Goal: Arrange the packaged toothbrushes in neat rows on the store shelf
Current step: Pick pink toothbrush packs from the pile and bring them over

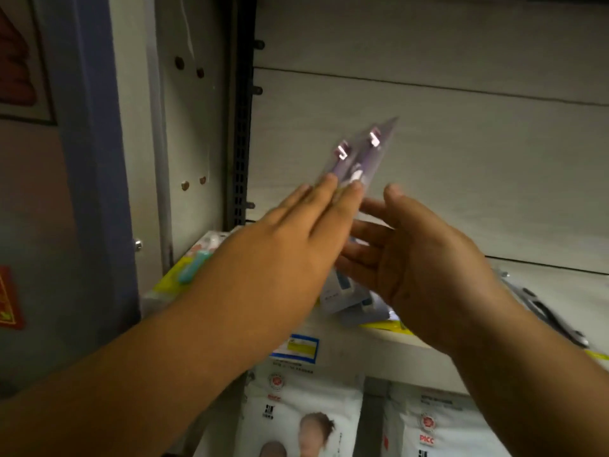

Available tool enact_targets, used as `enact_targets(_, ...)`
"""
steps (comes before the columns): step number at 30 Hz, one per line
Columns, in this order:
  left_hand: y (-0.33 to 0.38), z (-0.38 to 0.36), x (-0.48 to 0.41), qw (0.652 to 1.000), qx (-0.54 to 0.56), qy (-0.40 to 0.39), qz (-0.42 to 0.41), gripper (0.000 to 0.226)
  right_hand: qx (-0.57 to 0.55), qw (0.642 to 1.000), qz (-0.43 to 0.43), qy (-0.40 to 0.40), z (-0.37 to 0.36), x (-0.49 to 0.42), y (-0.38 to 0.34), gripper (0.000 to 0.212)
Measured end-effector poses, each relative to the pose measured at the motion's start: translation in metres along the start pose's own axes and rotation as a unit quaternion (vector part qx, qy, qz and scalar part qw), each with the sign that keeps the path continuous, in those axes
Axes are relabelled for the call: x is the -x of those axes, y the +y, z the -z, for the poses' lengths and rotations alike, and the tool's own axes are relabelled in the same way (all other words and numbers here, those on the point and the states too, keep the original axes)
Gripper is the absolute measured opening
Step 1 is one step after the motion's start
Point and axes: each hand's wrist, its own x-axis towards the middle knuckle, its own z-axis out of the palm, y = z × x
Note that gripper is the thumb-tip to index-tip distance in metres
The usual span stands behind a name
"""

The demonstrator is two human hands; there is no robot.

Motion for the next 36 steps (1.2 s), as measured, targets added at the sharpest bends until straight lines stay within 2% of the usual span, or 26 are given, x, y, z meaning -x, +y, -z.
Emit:
enact_targets(2,0.017,-0.008,-0.008,0.999,0.006,-0.033,-0.039,0.079,-0.054,0.998,-0.023,0.006,-0.002,0.0,-0.012,0.051)
enact_targets(4,0.033,-0.017,-0.015,0.996,0.004,-0.067,-0.067,0.069,-0.098,0.993,-0.05,0.051,0.007,0.002,-0.02,0.049)
enact_targets(6,0.052,-0.022,-0.022,0.995,0.009,-0.063,-0.076,0.06,-0.12,0.986,-0.083,0.075,0.021,0.005,-0.024,0.048)
enact_targets(8,0.069,-0.023,-0.028,0.994,0.036,-0.06,-0.088,0.064,-0.109,0.984,-0.107,0.088,0.039,0.014,-0.027,0.036)
enact_targets(10,0.084,-0.015,-0.032,0.987,0.108,-0.08,-0.083,0.072,-0.08,0.984,-0.122,0.104,0.061,0.024,-0.029,0.027)
enact_targets(13,0.106,-0.006,-0.047,0.95,0.29,-0.118,-0.009,0.062,-0.065,0.986,-0.113,0.106,0.096,0.038,-0.036,0.04)
enact_targets(15,0.125,-0.017,-0.061,0.904,0.42,-0.07,0.033,0.042,-0.06,0.987,-0.1,0.108,0.118,0.047,-0.044,0.039)
enact_targets(17,0.15,-0.031,-0.077,0.864,0.497,0.013,0.084,0.027,-0.067,0.989,-0.084,0.102,0.141,0.056,-0.054,0.034)
enact_targets(18,0.164,-0.04,-0.085,0.863,0.492,0.055,0.104,0.027,-0.07,0.99,-0.078,0.098,0.153,0.061,-0.059,0.031)
enact_targets(20,0.196,-0.056,-0.1,0.886,0.426,0.114,0.143,0.032,-0.063,0.991,-0.068,0.1,0.177,0.072,-0.067,0.027)
enact_targets(22,0.225,-0.07,-0.114,0.888,0.395,0.131,0.196,0.046,-0.053,0.991,-0.065,0.104,0.205,0.083,-0.072,0.027)
enact_targets(26,0.277,-0.097,-0.143,0.805,0.491,0.025,0.333,0.067,-0.049,0.99,-0.078,0.106,0.264,0.108,-0.082,0.028)
enact_targets(28,0.301,-0.107,-0.153,0.77,0.518,-0.008,0.372,0.053,-0.053,0.988,-0.084,0.117,0.289,0.116,-0.084,0.027)
enact_targets(33,0.326,-0.128,-0.171,0.671,0.586,0.047,0.452,0.023,-0.013,0.988,-0.109,0.105,0.342,0.123,-0.093,0.028)
enact_targets(35,0.309,-0.136,-0.176,0.65,0.583,0.07,0.482,0.01,0.03,0.983,-0.084,0.158,0.367,0.117,-0.102,0.025)
enact_targets(36,0.298,-0.138,-0.179,0.637,0.584,0.081,0.497,0.011,0.058,0.976,-0.067,0.198,0.38,0.113,-0.106,0.021)
